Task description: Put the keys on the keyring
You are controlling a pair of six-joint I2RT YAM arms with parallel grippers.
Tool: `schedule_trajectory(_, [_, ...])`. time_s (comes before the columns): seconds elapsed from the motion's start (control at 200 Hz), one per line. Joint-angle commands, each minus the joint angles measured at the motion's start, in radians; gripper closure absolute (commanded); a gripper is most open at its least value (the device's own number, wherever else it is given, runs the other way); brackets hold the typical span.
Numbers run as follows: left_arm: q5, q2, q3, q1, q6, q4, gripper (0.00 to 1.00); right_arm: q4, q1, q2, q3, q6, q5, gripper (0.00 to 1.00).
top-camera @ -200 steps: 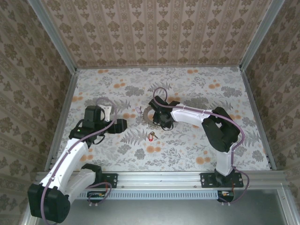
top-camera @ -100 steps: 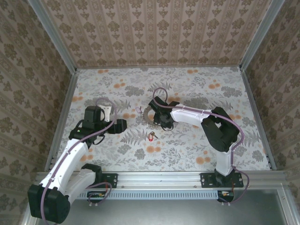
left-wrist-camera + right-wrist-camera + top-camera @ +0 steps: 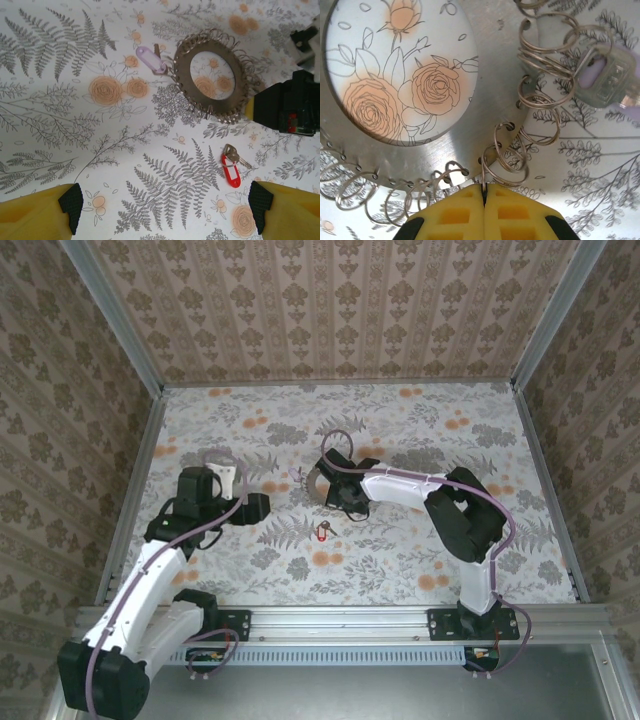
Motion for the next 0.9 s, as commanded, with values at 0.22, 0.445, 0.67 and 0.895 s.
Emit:
schedule_trajectory(0.22, [0.192,-0.065,0.0,-0.009,0.13,0.254,0.08,0.173,-0.072,-0.202,-0.063,-0.615,-0.081,1.0])
schedule_trajectory(0.445, [0.311,0.01,0.107,-0.013,0.29,0.315,0.1,0.294,-0.117,-0.377,-0.165,-1.035,-0.264,1.0])
schedule_trajectory(0.67, [0.493,0.147,0.236,-0.02,0.407,0.281,0.3,0.251,-0.171,-0.506,-0.186,-1.273,-0.455,1.0])
schedule_trajectory(0.895, [0.646,0.228,0.227,-0.07,0.612,0.309,0.45,0.22,-0.2,-0.62,-0.195,-1.376,-0.594,1.0])
